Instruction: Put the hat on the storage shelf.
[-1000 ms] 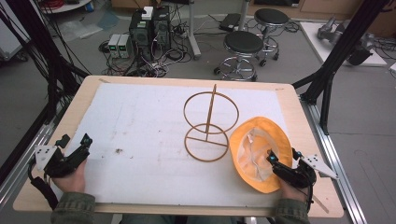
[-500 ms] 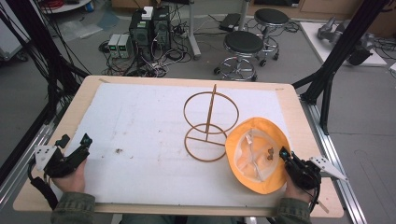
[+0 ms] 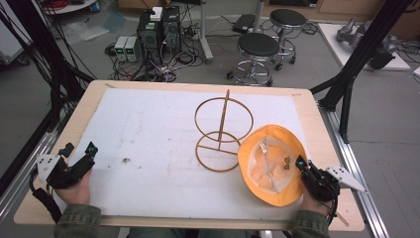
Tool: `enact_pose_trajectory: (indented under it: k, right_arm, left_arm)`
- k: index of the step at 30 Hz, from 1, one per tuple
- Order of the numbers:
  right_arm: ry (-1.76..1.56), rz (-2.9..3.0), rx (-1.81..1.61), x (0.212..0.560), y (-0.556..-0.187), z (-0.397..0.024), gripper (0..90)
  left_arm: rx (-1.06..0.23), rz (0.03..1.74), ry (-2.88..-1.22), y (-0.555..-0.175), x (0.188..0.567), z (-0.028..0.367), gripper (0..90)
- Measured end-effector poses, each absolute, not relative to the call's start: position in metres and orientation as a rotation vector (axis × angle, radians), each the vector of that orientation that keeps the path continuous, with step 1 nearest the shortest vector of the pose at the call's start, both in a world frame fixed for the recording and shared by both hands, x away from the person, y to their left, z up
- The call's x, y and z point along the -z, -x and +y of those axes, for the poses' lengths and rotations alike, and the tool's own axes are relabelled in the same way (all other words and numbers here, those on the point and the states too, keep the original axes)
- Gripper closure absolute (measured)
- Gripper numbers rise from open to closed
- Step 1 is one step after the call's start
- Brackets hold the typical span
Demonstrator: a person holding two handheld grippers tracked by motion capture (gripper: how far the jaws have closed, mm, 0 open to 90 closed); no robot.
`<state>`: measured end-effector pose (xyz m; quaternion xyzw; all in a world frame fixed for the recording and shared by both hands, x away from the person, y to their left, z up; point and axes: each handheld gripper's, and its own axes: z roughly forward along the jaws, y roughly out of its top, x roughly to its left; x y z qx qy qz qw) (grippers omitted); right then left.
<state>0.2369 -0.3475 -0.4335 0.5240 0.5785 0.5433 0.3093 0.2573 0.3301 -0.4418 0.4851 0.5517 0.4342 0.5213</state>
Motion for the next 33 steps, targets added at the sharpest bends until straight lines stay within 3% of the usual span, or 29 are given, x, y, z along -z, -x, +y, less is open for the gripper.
enact_pose_trajectory:
  k: [33]
  right_arm:
    - [-1.221,1.408,-1.596,0.4249,-0.236,-0.3467,86.5]
  left_arm:
    - [-1.015,1.312,-1.141,-0.2568,0.4421,0.3313,27.0]
